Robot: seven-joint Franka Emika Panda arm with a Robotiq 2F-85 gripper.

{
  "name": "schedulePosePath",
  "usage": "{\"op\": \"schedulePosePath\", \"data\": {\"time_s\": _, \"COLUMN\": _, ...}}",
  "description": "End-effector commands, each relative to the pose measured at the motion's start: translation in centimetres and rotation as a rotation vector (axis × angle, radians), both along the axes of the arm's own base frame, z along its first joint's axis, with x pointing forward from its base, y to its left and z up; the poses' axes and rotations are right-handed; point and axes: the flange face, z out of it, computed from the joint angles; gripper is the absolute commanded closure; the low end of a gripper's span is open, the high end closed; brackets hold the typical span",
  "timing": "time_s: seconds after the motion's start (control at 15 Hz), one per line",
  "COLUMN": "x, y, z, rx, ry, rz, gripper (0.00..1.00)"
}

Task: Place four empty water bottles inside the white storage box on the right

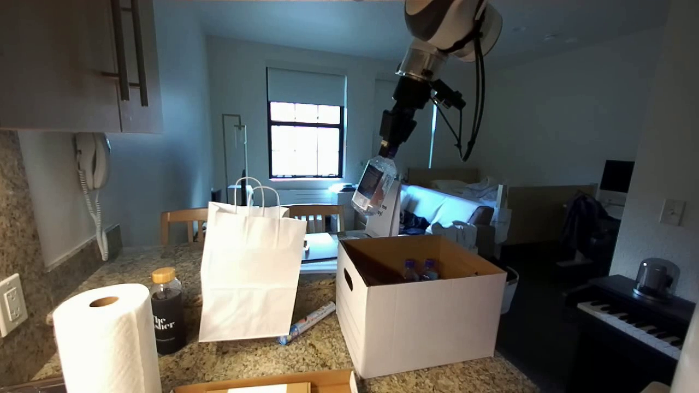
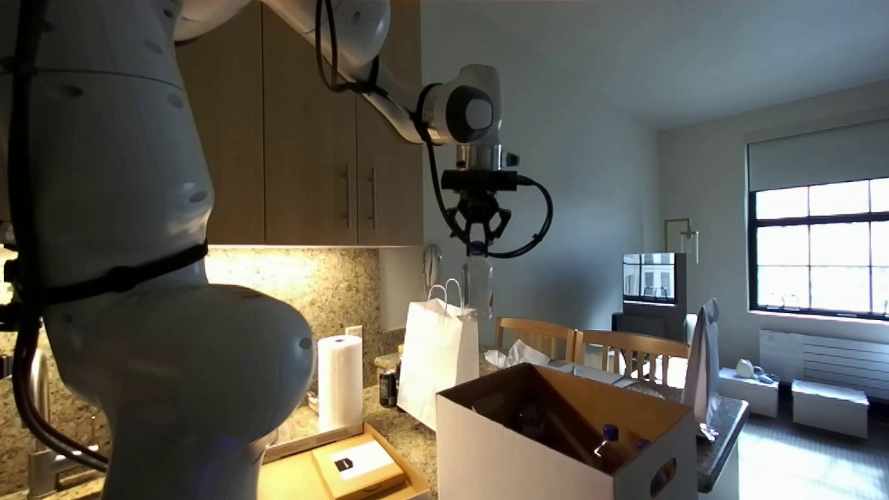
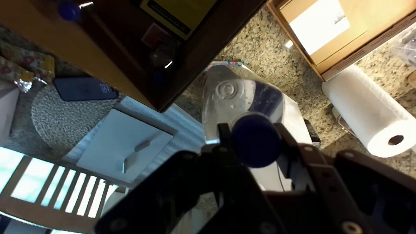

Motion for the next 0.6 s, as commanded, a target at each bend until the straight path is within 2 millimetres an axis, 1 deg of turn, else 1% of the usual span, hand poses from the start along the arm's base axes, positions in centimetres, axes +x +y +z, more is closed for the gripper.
{"op": "schedulePosePath", "data": {"time_s": 0.0, "x": -0.4, "y": -3.4, "z": -1.9, "rx": 0.058, "ry": 0.019, "rz": -0.098, "gripper": 0.87}}
{"op": "schedulePosePath", "data": {"time_s": 0.33, "x": -0.5, "y": -9.1, "z": -4.8, "rx": 0.131, "ry": 0.075, "rz": -0.212, "gripper": 0.87}}
{"op": "schedulePosePath", "data": {"time_s": 0.53, "x": -0.4, "y": -12.3, "z": -6.9, "rx": 0.177, "ry": 0.111, "rz": -0.281, "gripper": 0.88}}
